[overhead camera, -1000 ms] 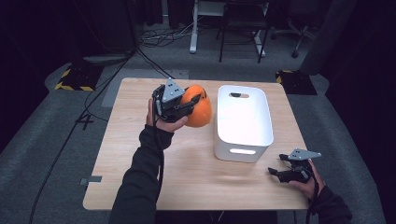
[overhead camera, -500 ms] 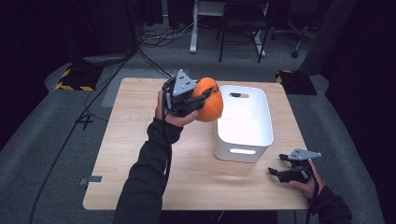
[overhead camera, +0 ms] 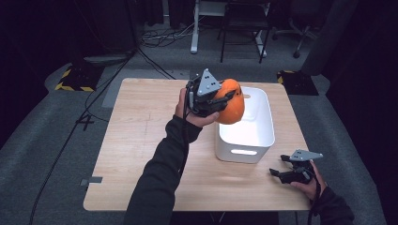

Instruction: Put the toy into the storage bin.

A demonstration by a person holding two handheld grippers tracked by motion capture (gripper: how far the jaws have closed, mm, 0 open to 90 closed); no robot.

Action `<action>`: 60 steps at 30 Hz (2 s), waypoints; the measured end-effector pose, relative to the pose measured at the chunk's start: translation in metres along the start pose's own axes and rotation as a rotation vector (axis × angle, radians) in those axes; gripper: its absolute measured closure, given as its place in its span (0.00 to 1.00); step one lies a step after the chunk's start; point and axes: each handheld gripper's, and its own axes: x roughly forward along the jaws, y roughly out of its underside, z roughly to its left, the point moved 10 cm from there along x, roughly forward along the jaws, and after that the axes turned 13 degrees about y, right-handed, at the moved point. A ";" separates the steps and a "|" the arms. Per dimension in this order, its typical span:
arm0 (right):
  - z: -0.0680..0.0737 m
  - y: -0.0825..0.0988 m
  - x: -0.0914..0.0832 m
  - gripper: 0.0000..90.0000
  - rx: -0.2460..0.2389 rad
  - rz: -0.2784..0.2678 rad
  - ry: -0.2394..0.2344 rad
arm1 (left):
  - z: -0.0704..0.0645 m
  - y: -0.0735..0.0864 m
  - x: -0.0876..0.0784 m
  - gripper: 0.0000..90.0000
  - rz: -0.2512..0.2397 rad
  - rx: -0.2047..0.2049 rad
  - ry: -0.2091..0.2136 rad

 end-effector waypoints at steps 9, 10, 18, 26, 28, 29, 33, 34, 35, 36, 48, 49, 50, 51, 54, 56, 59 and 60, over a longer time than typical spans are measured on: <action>0.000 0.000 0.000 0.19 0.003 -0.002 0.001 | -0.016 -0.001 0.023 0.67 0.019 0.028 0.054; 0.000 0.000 0.000 0.19 0.002 -0.002 0.001 | -0.018 -0.001 0.027 0.67 0.007 0.027 0.057; 0.000 0.000 0.000 0.19 0.003 -0.002 0.001 | -0.029 0.003 0.050 0.67 0.020 0.030 0.092; 0.000 0.000 0.000 0.19 0.002 0.000 -0.001 | -0.032 0.013 0.070 0.67 0.051 0.023 0.112; 0.000 0.000 0.000 0.19 0.005 0.000 -0.001 | -0.033 0.016 0.074 0.67 0.058 0.026 0.117; 0.000 0.000 0.000 0.19 0.001 0.001 -0.002 | -0.033 0.016 0.074 0.67 0.058 0.026 0.117; 0.000 0.000 0.000 0.19 0.001 0.001 -0.003 | -0.036 0.021 0.084 0.67 0.071 0.018 0.126; 0.000 0.000 0.000 0.19 -0.001 0.001 -0.004 | -0.036 0.022 0.085 0.67 0.076 0.022 0.127; 0.000 0.000 0.000 0.19 0.004 0.001 -0.002 | -0.037 0.023 0.086 0.67 0.080 0.022 0.127; 0.001 0.000 0.000 0.19 0.002 0.000 -0.003 | -0.037 0.025 0.088 0.67 0.085 0.022 0.132; 0.000 0.000 0.000 0.19 -0.001 0.002 -0.003 | -0.037 0.045 0.100 0.67 0.132 0.005 0.147; 0.001 0.000 0.000 0.19 0.002 0.001 -0.004 | -0.037 0.046 0.100 0.66 0.139 0.004 0.151; 0.000 0.000 0.000 0.19 -0.001 0.001 -0.004 | -0.037 0.049 0.100 0.66 0.156 0.009 0.152; 0.000 0.000 0.000 0.19 0.003 0.001 -0.002 | -0.037 0.049 0.100 0.66 0.156 0.009 0.152; 0.000 0.000 0.000 0.19 -0.001 0.001 -0.003 | -0.038 0.055 0.103 0.66 0.185 0.005 0.157; 0.000 0.000 0.000 0.19 0.002 0.000 -0.002 | -0.038 0.057 0.103 0.66 0.197 0.009 0.163; 0.000 0.000 0.000 0.19 -0.003 0.002 -0.002 | -0.037 0.062 0.102 0.65 0.230 0.010 0.169; 0.000 0.000 0.000 0.19 -0.003 0.001 -0.002 | -0.037 0.063 0.102 0.65 0.237 0.012 0.168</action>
